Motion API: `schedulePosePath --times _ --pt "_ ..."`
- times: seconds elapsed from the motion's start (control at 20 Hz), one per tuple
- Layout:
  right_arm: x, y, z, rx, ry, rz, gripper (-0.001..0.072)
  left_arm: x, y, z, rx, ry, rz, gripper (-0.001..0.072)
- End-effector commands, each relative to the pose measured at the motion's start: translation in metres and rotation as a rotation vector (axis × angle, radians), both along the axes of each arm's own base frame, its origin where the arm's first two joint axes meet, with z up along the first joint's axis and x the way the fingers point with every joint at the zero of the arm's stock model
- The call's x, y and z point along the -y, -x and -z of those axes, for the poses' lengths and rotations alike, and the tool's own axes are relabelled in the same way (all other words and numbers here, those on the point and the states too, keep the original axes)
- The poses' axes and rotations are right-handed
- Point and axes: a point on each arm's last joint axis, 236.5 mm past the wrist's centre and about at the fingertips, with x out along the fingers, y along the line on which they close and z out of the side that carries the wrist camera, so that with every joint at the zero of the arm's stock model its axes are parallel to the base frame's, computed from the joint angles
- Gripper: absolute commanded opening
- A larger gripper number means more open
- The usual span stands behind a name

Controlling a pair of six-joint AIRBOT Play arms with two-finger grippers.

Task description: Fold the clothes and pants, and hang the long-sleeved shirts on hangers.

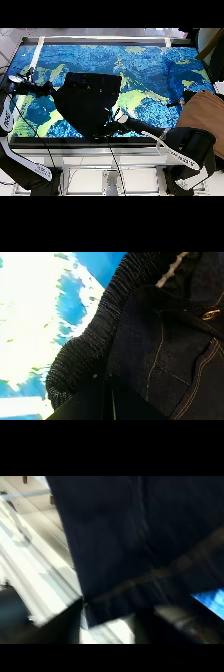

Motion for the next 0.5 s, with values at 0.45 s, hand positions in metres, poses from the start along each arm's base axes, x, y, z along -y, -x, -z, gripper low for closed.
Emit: schedulePosePath --times 0.45 --pt "0.047 -0.045 -0.212 0.349 -0.179 -0.195 0.0015 -0.011 0.049 -0.213 0.335 -0.152 0.090 0.0028"
